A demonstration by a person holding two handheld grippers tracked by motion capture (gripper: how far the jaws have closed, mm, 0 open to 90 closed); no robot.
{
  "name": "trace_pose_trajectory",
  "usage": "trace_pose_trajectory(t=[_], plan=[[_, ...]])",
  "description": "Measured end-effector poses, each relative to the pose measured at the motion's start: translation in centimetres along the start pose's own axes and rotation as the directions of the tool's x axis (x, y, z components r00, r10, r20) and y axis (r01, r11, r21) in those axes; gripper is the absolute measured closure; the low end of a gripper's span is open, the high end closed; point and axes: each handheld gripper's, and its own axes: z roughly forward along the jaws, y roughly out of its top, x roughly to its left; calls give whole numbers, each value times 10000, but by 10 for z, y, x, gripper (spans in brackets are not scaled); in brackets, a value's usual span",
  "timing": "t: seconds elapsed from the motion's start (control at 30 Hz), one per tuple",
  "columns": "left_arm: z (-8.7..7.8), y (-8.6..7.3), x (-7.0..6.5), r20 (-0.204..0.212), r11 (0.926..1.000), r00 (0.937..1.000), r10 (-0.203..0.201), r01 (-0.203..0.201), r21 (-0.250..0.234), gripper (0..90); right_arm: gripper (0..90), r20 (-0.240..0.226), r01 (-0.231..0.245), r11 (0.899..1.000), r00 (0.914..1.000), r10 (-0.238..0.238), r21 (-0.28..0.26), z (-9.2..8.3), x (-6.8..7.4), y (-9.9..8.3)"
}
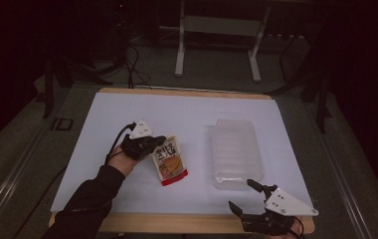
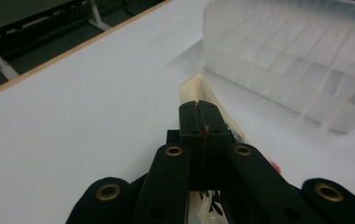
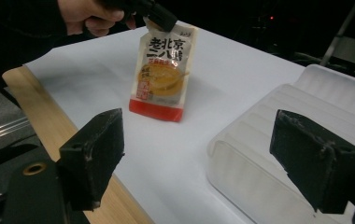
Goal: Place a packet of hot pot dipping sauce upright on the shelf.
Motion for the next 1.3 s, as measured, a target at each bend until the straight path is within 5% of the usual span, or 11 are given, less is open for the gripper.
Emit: trace_pose_trajectory(t=[0.3,0.47,0.57,0.63,0.87,1.17,1.3], plan=[[-6,9,-16,121,9991,9991,417,-416,-79,900,172,410,-3,10000,9992,4,-15,-2,-2,0],[-9,10,-20,228,9989,9987,459,-456,-130,900,174,266,-163,9997,9995,167,-159,-3,-5,0],[-11,11,-23,301,9983,9981,541,-535,-210,900,153,285,497,9978,9984,-485,-437,-2,-2,1],[-12,12,-25,406,9983,9977,543,-534,-233,900,147,380,536,9981,9979,-524,-313,-1,-1,1],[-16,19,-29,747,9967,9952,628,-588,-551,900,130,336,-313,9995,9989,312,20,-2,-6,1],[-25,31,-25,1070,9945,9907,843,-769,-714,900,114,295,-488,9988,9984,485,108,-4,-10,3],[-35,40,-27,1345,9906,9839,1180,-1071,-854,900,109,-290,-737,9972,9968,741,146,-6,-17,6]])
